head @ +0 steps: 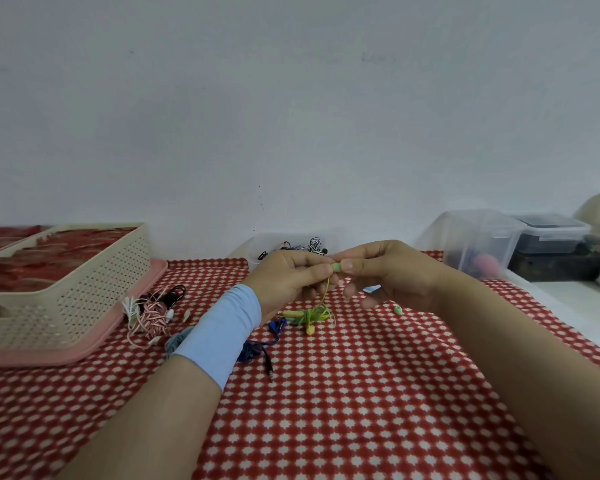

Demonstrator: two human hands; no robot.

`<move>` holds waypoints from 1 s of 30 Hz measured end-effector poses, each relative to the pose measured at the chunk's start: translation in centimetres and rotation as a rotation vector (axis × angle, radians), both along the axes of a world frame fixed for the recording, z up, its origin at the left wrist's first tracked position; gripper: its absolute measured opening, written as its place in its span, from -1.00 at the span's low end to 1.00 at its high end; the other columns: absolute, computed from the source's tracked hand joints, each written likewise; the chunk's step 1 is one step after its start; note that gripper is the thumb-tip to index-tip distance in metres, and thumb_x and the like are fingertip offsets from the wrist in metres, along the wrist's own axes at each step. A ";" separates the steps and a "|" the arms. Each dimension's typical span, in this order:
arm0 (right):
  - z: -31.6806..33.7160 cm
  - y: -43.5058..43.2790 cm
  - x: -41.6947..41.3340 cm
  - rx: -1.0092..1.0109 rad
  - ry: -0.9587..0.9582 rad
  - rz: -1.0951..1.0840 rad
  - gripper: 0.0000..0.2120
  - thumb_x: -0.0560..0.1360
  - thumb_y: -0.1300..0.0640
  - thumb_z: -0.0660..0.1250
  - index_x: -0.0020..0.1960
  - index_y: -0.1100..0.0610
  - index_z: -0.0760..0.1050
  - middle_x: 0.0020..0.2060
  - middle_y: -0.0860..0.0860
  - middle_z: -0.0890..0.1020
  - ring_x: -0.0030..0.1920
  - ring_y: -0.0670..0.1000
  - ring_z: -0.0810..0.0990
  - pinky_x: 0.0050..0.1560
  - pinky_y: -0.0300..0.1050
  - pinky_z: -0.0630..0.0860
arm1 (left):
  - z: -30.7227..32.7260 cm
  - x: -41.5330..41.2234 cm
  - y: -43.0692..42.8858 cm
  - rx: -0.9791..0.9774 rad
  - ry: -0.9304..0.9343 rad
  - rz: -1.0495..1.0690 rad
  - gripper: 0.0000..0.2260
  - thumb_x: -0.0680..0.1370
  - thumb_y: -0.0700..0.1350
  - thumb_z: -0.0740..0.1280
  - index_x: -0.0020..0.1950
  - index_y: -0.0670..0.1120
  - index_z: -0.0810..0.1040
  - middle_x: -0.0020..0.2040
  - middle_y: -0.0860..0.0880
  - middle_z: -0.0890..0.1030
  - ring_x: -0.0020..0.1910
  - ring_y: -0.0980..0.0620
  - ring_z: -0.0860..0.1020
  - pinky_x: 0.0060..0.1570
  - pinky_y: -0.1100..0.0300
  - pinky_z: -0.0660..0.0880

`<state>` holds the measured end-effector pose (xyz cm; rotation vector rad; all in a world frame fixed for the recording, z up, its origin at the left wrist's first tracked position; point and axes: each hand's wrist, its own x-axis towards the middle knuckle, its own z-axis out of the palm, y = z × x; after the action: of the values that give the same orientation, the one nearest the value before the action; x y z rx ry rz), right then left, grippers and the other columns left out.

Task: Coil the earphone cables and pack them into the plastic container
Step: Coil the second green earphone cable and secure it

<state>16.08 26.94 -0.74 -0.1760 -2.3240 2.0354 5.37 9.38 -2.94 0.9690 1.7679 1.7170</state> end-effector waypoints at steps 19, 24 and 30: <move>-0.2 0.2 -0.3 0.307 0.037 -0.182 -0.92 0.49 0.15 0.51 -0.03 0.13 0.72 -0.14 0.05 0.76 -0.27 -0.01 0.70 -0.31 -0.15 0.60 | 0.4 0.8 0.8 -0.209 0.358 0.245 -0.90 0.51 -0.13 0.46 0.01 -0.03 0.67 -0.15 0.09 0.69 -0.19 0.21 0.66 -0.19 0.44 0.48; -1.8 1.3 -1.1 0.714 -0.119 -0.182 -0.92 0.48 0.03 0.52 -0.10 0.02 0.74 -0.27 -0.03 0.74 -0.41 -0.13 0.60 -0.37 -0.26 0.51 | 1.5 0.1 0.1 -0.628 0.692 0.134 -0.93 0.52 0.01 0.41 -0.01 0.09 0.61 -0.08 0.13 0.58 -0.08 0.14 0.56 -0.04 0.24 0.49; -0.7 3.5 -0.8 0.934 -0.140 -0.311 -0.91 0.52 0.15 0.43 -0.06 0.07 0.72 -0.09 -0.03 0.73 -0.15 -0.07 0.63 -0.25 -0.26 0.50 | 2.9 1.4 -0.1 -0.862 0.735 -0.130 -0.85 0.44 0.03 0.51 -0.02 0.08 0.66 -0.18 0.17 0.59 -0.19 0.19 0.54 -0.11 0.27 0.47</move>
<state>15.25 30.45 -1.41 -0.5801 -2.8120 0.6944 6.76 9.28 -0.06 1.3041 2.4651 0.3609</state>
